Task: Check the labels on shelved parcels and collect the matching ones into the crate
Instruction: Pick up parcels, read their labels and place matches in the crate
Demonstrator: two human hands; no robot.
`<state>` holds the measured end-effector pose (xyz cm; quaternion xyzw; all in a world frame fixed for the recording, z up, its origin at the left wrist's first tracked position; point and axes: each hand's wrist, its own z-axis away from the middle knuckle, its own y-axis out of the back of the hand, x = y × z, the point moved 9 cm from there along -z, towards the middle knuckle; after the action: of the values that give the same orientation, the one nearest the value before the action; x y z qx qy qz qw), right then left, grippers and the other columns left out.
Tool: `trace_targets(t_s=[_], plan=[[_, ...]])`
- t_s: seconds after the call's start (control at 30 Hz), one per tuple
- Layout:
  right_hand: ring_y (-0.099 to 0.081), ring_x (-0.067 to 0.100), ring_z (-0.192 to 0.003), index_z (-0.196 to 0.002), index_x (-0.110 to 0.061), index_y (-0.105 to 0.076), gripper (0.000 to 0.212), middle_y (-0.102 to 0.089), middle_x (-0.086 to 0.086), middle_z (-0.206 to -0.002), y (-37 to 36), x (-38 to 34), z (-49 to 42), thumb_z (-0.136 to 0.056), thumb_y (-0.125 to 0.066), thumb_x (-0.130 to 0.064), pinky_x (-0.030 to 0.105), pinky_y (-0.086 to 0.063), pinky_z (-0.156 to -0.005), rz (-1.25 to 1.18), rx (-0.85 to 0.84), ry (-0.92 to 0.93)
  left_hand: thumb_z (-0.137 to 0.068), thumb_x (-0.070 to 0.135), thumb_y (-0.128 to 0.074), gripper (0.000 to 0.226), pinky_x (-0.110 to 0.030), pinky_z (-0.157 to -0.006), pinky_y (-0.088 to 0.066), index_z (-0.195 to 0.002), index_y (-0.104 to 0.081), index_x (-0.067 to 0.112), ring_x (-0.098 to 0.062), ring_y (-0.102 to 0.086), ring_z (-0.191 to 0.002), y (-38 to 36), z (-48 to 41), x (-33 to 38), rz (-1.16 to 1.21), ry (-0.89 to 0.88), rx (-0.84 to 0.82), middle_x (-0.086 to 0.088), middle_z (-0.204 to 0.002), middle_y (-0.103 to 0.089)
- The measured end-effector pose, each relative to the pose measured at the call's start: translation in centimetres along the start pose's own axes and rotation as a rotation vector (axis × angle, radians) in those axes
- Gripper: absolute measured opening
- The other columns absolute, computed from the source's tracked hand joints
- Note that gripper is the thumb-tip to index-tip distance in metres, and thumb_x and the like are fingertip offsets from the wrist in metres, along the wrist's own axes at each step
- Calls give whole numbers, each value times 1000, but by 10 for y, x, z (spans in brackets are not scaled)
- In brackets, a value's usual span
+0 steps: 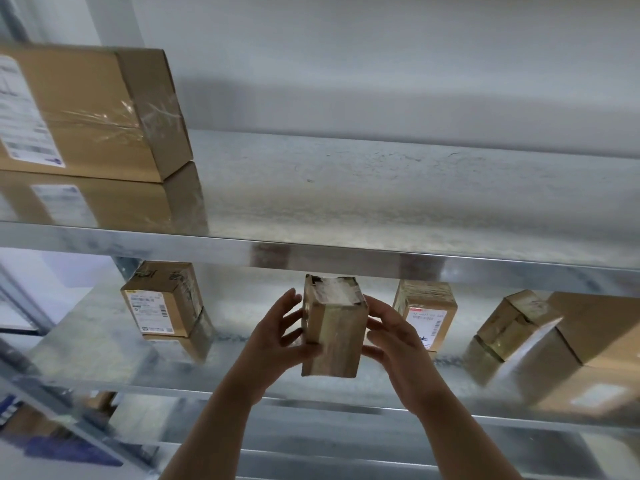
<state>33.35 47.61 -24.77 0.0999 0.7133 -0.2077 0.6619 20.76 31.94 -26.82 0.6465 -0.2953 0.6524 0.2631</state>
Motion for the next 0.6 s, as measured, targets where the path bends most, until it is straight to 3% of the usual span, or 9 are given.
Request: trace_targets(t_s=[0.13,0.23,0.33,0.43,0.5,0.6], plan=[[-65,29,-120,-115,-24,-74,25,-70,10,-126,-1,-2,3,-103,-52,-19,47,-56,-93,-94,51,-4,-68,-11,-90,106,-20,-107,-48,-153,-42,31,-4,-45,-143,-2,1,3,-145,-84,-38,10,-151,-51],[-63,29,-117,-109,-28,-69,19,-67,8,-123,-7,1,4,-97,-56,-33,57,-54,-100,-99,26,-46,-66,-1,-95,112,-13,-98,-49,-148,-38,49,-6,-43,-140,-2,2,4,-245,-113,1,11,-149,-37],[-62,33,-118,-110,-29,-67,17,-63,10,-128,-11,2,5,-95,-61,-27,64,-53,-101,-128,-4,-56,-67,10,-96,109,-21,-92,-57,-140,-36,65,-7,-48,-134,-3,5,8,-271,-81,-5,14,-144,-39],[-66,32,-113,-109,-29,-68,19,-68,4,-122,-11,-2,7,-94,-62,-20,65,-52,-105,-136,-11,-36,-73,34,-92,97,-40,-102,-58,-147,-36,59,-14,-52,-137,-8,9,10,-175,-62,-54,13,-153,-41],[-69,31,-107,-106,-29,-69,18,-72,5,-116,-14,-5,8,-91,-66,-19,61,-54,-104,-132,-38,-27,-79,48,-82,82,-48,-99,-59,-149,-39,52,-20,-56,-135,-11,12,13,-35,-37,-50,14,-151,-47],[-71,31,-104,-106,-24,-71,26,-73,14,-116,-18,-9,10,-81,-77,-24,53,-57,-100,-154,-63,-17,-98,33,-67,55,-51,-94,-61,-147,-42,32,-13,-69,-118,-19,17,27,82,-61,-9,21,-124,-69]])
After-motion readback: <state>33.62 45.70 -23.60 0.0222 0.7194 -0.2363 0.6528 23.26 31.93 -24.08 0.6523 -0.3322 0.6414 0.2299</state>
